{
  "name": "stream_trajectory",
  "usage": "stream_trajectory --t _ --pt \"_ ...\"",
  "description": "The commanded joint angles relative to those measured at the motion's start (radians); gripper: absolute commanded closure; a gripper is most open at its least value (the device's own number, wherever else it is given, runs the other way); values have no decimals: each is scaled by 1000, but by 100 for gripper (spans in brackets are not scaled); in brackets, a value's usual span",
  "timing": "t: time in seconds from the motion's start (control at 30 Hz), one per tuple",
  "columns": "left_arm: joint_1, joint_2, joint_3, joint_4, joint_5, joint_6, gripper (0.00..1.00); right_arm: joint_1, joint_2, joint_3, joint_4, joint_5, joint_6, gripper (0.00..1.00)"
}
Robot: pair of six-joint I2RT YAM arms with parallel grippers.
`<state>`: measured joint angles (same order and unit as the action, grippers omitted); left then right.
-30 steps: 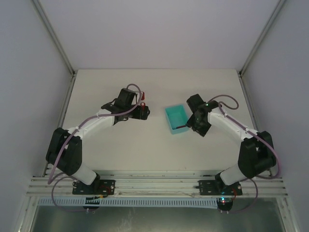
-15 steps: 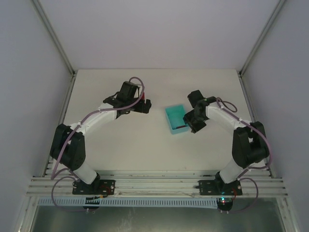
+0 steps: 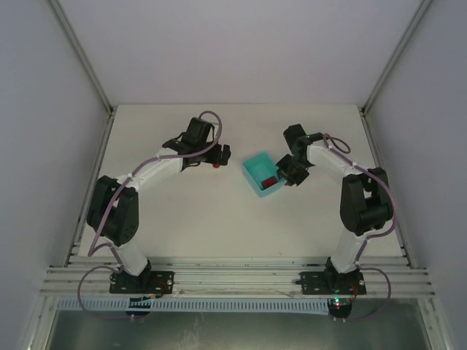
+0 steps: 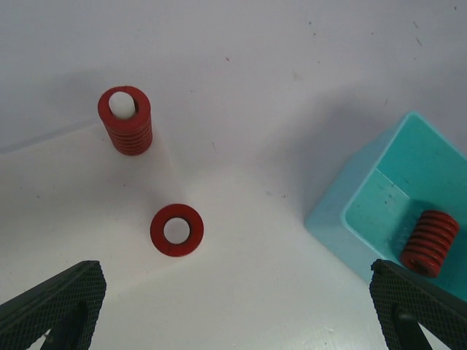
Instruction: Install the large spring
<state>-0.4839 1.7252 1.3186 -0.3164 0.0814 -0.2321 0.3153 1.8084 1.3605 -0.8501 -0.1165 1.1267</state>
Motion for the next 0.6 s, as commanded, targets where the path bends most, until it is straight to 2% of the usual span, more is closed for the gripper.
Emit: stream_trajectory --t 0.0,0.23,0.4,0.57 --pt "5 21 60 -25 7 1 1 -24 10 12 -81 21 -120 70" --pt "5 12 66 -20 16 2 1 -23 76 88 -55 30 -362 77" --pt "4 11 68 -16 24 -7 1 -19 90 140 -117 54 -503 78" --pt "-5 -4 63 -13 21 -11 1 -18 51 207 -232 79 -483 66"
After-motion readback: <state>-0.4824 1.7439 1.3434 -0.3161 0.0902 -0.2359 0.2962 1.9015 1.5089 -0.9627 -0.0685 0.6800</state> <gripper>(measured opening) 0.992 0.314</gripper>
